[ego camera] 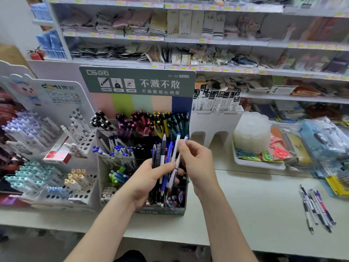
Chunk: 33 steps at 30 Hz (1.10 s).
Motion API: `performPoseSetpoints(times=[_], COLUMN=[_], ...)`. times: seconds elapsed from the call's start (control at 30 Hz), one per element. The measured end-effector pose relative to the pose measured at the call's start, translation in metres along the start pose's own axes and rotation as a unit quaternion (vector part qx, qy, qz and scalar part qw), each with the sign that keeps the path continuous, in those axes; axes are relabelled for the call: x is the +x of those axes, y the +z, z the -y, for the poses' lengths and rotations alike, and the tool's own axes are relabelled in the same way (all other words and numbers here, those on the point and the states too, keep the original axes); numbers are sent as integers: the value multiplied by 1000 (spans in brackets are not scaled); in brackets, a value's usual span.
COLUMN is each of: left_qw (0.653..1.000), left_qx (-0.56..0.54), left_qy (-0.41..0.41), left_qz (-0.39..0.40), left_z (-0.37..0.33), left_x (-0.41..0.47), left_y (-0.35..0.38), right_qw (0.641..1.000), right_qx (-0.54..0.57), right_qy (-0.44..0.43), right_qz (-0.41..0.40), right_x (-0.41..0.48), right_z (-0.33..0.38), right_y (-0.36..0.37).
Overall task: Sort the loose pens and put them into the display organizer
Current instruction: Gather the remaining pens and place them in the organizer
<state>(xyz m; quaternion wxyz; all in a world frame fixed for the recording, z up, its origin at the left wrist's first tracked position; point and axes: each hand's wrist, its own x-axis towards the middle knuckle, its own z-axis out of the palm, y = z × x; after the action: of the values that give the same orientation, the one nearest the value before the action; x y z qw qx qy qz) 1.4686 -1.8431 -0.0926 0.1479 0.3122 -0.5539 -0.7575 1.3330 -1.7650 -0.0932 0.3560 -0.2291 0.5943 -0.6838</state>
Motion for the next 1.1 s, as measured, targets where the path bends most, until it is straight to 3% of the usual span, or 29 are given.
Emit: performPoseSetpoints(times=[0.3, 0.4, 0.47, 0.53, 0.67, 0.8, 0.87, 1.0, 1.1], left_qw=[1000, 1000, 994, 984, 979, 983, 984, 981, 978], left_qx=[-7, -3, -17, -31, -60, -90, -85, -96, -107], left_qy=[-21, -5, 17, 35, 34, 38, 53, 77, 91], left_qz=[17, -21, -103, -172, -194, -157, -148, -152, -157], left_z=[-10, -15, -14, -13, -15, -24, -29, -37, -41], left_x=[-10, -10, -7, -6, -4, 4, 9, 18, 23], left_y=[-69, -95, -115, -134, -162, -171, -172, -169, -160], right_qw=[999, 988, 963, 941, 914, 869, 826, 767, 725], right_qx=[-9, -59, -76, -99, -215, -384, -480, -554, -598], right_qy=[-16, -131, -210, -259, -321, -313, -294, -310, -341], right_qz=[51, -51, -149, -194, -122, 8, 11, -94, -27], right_x=[14, 22, 22, 20, 36, 58, 62, 59, 58], right_z=[-12, -12, -10, -8, -29, -65, -75, -73, -79], right_y=[58, 82, 97, 111, 142, 154, 155, 155, 154])
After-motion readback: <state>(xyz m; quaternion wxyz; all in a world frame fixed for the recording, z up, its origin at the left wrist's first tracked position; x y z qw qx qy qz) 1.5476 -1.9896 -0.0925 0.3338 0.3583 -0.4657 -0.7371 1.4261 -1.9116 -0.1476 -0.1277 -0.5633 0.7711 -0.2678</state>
